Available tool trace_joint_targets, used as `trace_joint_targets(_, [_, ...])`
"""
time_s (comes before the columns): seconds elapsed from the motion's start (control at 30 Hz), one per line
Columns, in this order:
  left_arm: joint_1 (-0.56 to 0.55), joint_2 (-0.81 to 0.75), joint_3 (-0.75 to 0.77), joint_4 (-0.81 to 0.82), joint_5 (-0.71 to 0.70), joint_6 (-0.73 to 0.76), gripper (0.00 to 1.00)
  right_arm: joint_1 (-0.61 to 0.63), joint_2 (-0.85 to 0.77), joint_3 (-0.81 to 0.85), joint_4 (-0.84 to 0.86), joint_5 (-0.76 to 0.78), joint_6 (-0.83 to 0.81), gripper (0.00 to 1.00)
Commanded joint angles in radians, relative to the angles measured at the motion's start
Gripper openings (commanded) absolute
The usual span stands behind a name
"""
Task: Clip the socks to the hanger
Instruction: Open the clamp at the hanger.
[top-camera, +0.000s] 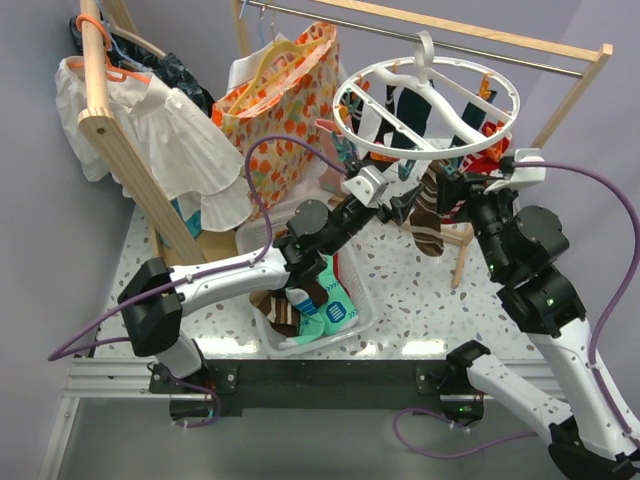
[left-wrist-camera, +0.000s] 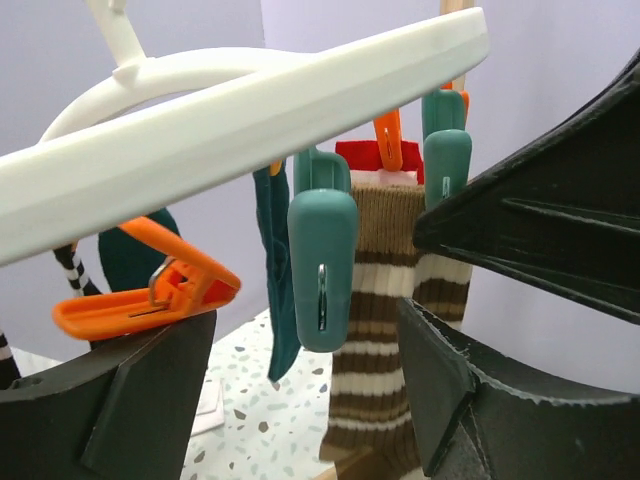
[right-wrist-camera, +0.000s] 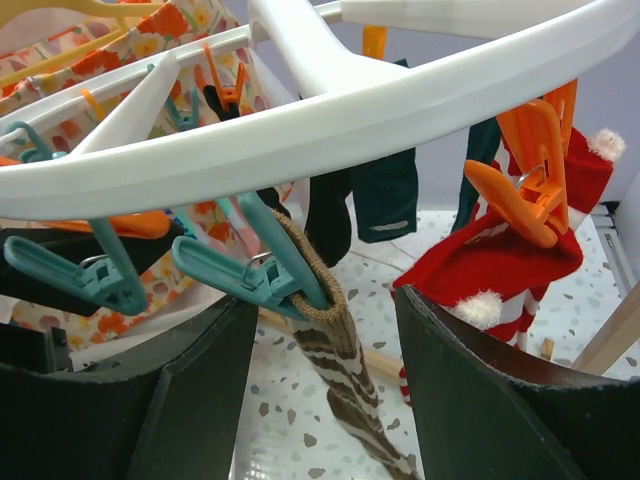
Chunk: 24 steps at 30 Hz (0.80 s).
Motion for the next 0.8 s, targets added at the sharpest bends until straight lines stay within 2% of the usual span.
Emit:
trace_joint_targets(0.0, [-0.001, 0.032, 0.070, 0.116, -0.008, 0.040, 0.77, 0.003, -0.016, 0.032, 0.023, -0.024, -0.015, 0.62])
trace_joint_targets(0.1, [-0.001, 0.041, 0.068, 0.139, -0.015, 0.040, 0.74, 0.001, -0.023, 0.030, 0.018, -0.025, -0.015, 0.62])
trace_joint_targets(0.2, [-0.001, 0.038, 0.054, 0.156, -0.017, 0.035, 0.66, 0.001, -0.034, 0.029, 0.014, -0.033, -0.012, 0.63])
trace_joint_targets(0.33, [-0.001, 0.029, 0.044, 0.167, -0.014, 0.017, 0.52, 0.001, -0.051, 0.041, -0.001, -0.068, -0.006, 0.63])
trace_joint_targets(0.5, [-0.002, 0.023, 0.031, 0.174, 0.000, -0.001, 0.47, 0.001, -0.066, 0.078, -0.044, -0.140, -0.004, 0.64])
trace_joint_targets(0.57, [-0.002, 0.021, 0.028, 0.173, 0.002, -0.001, 0.42, 0.001, -0.071, 0.104, -0.063, -0.192, -0.004, 0.64])
trace_joint_targets(0.77, [-0.007, 0.001, 0.005, 0.176, -0.004, -0.008, 0.39, 0.001, -0.057, 0.173, -0.123, -0.341, 0.002, 0.64])
